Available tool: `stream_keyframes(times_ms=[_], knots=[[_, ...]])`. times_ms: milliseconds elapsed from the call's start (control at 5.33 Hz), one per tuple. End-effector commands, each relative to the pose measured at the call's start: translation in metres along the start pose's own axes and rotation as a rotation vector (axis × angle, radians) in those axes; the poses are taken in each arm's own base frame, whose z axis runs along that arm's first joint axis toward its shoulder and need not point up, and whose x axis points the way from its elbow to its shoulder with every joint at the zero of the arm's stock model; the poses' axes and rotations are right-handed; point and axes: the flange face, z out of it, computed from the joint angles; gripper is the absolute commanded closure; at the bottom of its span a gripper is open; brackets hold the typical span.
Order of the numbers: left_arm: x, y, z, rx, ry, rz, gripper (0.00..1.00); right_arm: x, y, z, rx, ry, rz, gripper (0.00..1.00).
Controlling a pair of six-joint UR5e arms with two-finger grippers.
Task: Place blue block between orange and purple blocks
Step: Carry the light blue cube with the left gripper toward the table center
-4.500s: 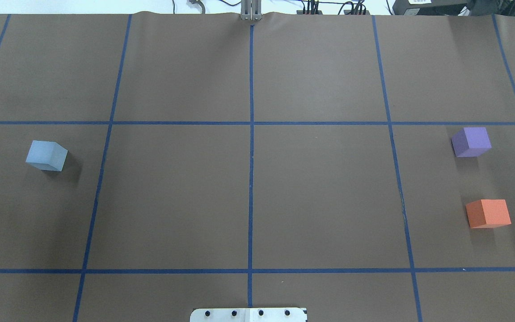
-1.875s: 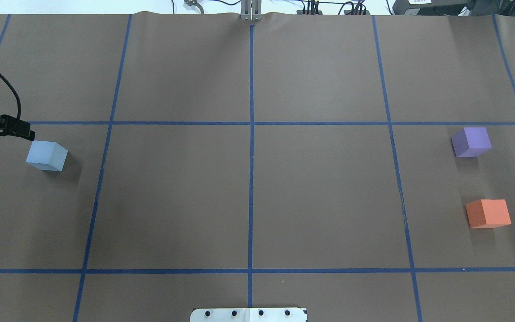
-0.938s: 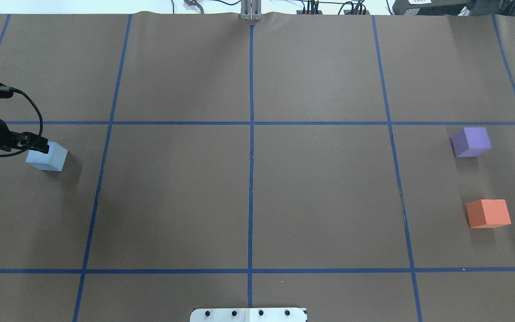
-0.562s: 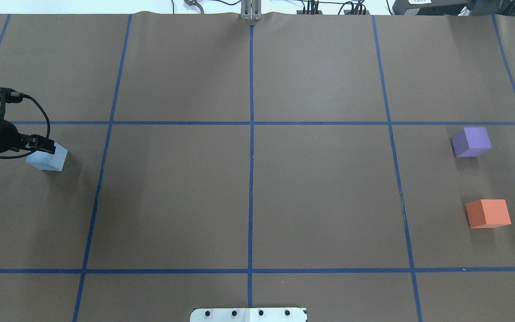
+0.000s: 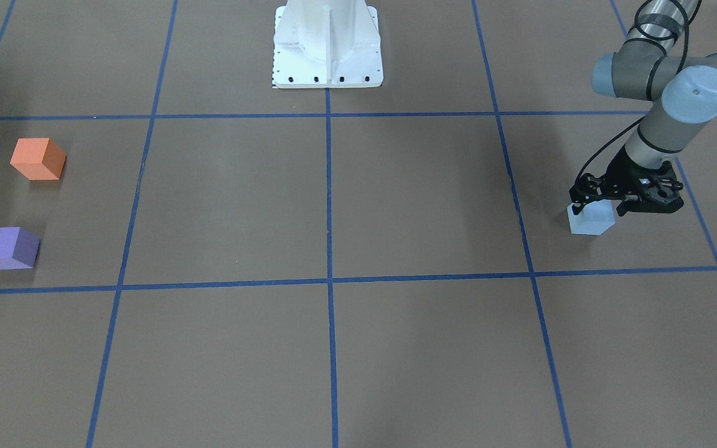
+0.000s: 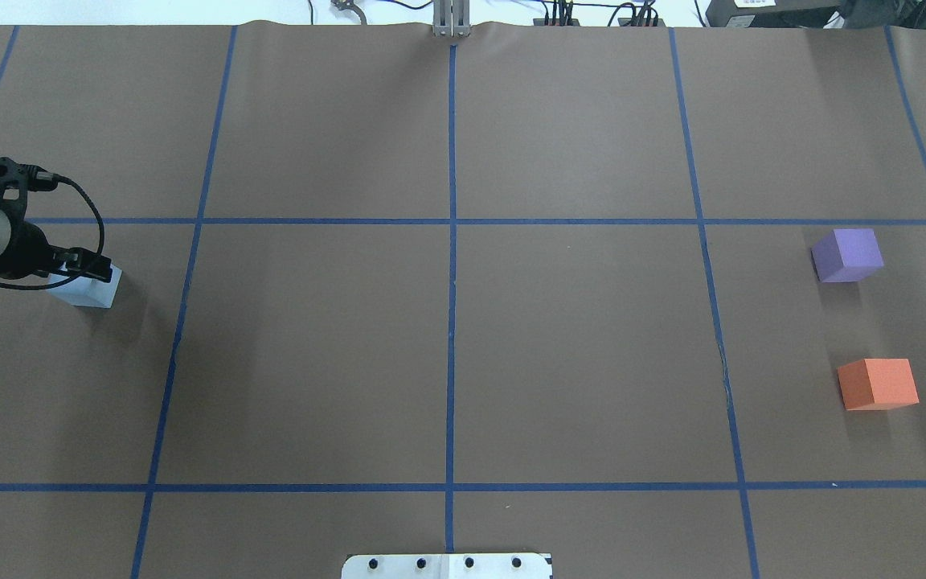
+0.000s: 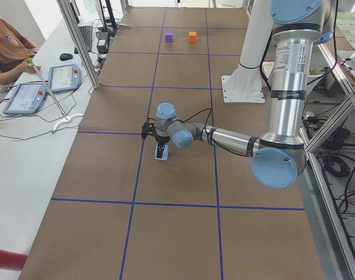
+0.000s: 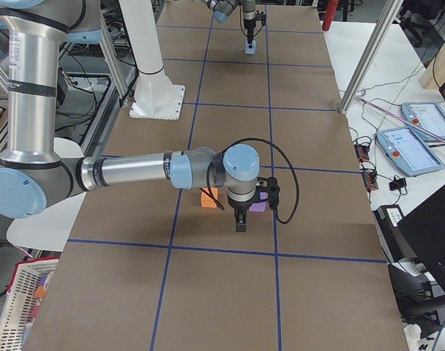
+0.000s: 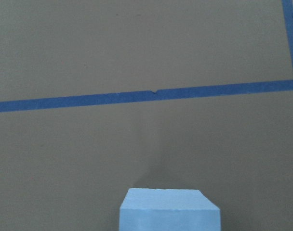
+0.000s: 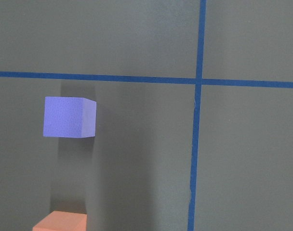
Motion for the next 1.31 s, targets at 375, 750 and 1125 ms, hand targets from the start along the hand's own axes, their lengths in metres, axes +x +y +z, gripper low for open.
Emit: stream_keyframes(times_ms=[375,750,1125], knots=[[0.000,-0.004,0.018,-0.019,-0.014,0.001,0.05,0.005,0.000,0.005,-0.009,-0.001,0.011,0.00],[0.009,-0.005,0.008,-0.014,0.010,0.004,0.87,-0.003,-0.007,-0.002,0.005,-0.009,-0.006,0.00],[0.035,-0.008,-0.034,-0.034,0.072,0.009,1.00,-0.006,-0.014,-0.004,0.012,-0.008,-0.013,0.00]])
